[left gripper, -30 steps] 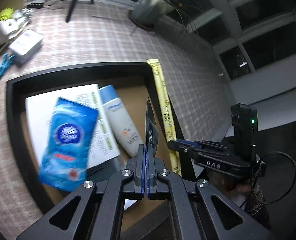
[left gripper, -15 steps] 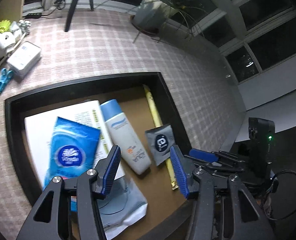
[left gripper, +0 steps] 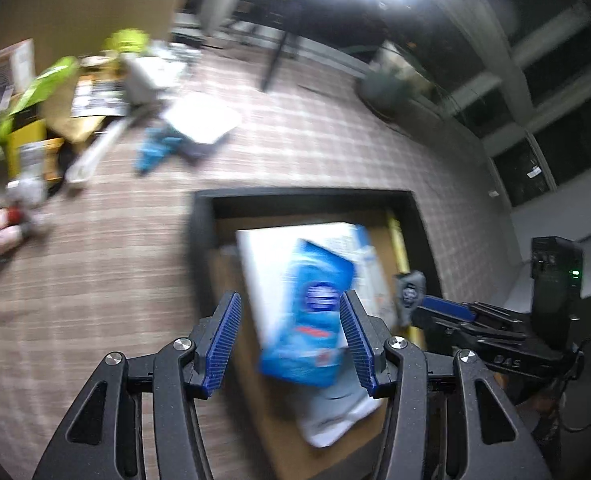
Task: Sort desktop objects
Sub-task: 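Grasp the small pink bottle with the left gripper while the right grasps the clear plastic bag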
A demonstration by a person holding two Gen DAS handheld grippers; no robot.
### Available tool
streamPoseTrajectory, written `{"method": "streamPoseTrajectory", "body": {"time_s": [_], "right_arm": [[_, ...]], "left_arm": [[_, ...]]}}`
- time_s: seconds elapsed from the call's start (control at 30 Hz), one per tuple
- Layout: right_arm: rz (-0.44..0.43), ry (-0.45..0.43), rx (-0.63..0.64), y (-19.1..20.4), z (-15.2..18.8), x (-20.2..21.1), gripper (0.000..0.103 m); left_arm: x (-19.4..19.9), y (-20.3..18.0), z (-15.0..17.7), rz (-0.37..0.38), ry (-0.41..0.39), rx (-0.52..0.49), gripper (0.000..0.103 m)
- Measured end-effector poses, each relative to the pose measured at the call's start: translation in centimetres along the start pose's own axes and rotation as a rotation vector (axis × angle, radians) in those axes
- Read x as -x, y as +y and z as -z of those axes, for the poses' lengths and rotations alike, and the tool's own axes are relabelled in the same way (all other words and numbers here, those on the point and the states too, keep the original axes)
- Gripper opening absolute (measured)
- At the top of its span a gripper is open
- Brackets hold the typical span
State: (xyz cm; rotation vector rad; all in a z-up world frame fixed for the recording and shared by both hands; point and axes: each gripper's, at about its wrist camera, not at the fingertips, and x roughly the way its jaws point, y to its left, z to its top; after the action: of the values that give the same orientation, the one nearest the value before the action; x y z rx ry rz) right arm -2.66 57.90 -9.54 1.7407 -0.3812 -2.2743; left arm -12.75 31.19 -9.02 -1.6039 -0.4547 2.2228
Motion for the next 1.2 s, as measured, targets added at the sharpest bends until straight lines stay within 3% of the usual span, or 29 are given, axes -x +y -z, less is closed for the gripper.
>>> {"method": "streamPoseTrajectory", "body": {"time_s": [0.23, 0.5, 0.87, 1.13, 1.2], "right_arm": [[-0.049, 0.011, 0.092, 8.0, -2.6, -2.8, 0.041], [-0.065, 0.045, 0.19, 16.6, -6.1, -7.2, 0.041], [-0.121, 0.123, 0.206, 26.0, -11.0, -15.2, 0.041], [-0.149, 0.201, 0.146, 28.3, -13.2, -21.1, 0.041], [-0.15, 0.214, 0.137, 28.7, -13.4, -22.2, 0.041]], "left_arm": [[2.3, 9.3, -0.9, -0.159, -0.028, 0.026, 0.048], [4.1, 17.3, -2.2, -0.205, 0.004, 0.021, 0.048], [2.1, 18.9, -3.3, -0.281, 0.067, -0.188, 0.048], [1.1, 20.5, -3.6, -0.278, 0.06, -0.192, 0.048], [1.1, 20.8, -3.7, -0.268, 0.059, -0.183, 0.04]]}}
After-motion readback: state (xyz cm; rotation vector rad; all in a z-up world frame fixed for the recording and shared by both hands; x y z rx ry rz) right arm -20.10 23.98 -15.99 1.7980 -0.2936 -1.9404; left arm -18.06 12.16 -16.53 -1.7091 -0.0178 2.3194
